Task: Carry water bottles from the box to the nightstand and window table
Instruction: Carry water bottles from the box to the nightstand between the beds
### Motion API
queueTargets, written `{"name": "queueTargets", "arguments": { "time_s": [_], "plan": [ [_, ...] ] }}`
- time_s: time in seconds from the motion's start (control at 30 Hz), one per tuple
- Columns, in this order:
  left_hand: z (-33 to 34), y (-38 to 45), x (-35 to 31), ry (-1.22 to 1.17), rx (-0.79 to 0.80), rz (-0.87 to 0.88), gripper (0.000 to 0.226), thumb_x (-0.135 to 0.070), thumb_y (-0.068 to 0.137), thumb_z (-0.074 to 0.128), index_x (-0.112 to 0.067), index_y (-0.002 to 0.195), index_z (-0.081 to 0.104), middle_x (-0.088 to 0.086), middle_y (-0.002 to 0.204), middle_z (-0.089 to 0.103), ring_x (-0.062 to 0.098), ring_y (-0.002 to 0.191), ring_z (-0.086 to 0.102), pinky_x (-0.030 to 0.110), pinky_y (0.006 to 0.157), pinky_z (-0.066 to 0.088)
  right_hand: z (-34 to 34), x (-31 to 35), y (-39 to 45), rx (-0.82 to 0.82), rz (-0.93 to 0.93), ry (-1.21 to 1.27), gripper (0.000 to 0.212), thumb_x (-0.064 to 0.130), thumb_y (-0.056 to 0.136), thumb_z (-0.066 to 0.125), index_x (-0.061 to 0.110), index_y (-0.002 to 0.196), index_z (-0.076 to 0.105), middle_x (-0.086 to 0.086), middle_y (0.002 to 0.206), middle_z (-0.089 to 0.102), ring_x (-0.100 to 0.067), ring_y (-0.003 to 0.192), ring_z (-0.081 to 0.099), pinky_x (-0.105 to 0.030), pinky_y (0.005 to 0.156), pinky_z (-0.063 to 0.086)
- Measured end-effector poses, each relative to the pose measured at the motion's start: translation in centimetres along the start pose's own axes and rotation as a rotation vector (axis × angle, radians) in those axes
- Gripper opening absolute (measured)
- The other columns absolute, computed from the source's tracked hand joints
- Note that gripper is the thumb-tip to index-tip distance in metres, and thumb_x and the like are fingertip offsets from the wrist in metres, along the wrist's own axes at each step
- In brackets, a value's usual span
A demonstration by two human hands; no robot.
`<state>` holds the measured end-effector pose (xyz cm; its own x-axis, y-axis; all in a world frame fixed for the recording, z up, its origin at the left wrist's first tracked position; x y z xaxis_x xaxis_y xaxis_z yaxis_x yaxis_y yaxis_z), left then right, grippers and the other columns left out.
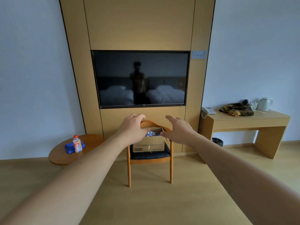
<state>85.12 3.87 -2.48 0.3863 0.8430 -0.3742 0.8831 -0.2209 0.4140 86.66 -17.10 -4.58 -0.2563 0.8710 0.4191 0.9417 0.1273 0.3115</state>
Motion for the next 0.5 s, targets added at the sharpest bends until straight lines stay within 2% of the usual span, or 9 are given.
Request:
{"name": "queueTargets", "arguments": {
  "time_s": [0.1,0.27,0.5],
  "plan": [
    [3.2,5.9,2.5,0.022,0.001,-0.008,0.055,-0.045,0.096,0.066,-0.024,0.144,0.051,0.002,0.143,0.053,0.025,0.126,0.052,0.035,0.097,0.048,2.0,-2.6,6.2,0.015,-0.002,0.025,0.085,0.047,0.090,0.073,0.029,0.159,0.027,-0.007,0.148,0.051,-0.030,0.128,0.052,-0.033,0.087,0.040],
    [7.4,16.6,6.1,0.043,0.032,-0.070,0.059,-0.045,0.096,0.067,-0.025,0.148,0.047,0.003,0.148,0.051,0.026,0.135,0.048,0.038,0.104,0.046,3.6,-6.8,17.4,0.070,-0.013,0.031,0.086,0.046,0.090,0.073,0.025,0.159,0.027,-0.011,0.149,0.050,-0.031,0.128,0.052,-0.032,0.088,0.041],
    [11.5,29.9,11.0,0.066,0.023,-0.113,0.059,-0.045,0.096,0.066,-0.025,0.149,0.047,0.001,0.150,0.051,0.026,0.138,0.047,0.039,0.105,0.045,6.1,-11.5,31.5,0.108,0.017,0.061,0.086,0.046,0.091,0.073,0.026,0.160,0.026,-0.010,0.151,0.048,-0.033,0.130,0.052,-0.032,0.087,0.042]
  ]
}}
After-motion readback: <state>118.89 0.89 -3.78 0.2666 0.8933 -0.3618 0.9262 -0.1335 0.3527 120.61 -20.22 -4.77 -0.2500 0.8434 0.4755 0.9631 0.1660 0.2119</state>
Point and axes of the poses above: each hand's wrist, its own y-axis towards the middle knuckle, its own z-axis out of the palm, x = y × z, the point moved 4 cm from there along y, towards the middle knuckle
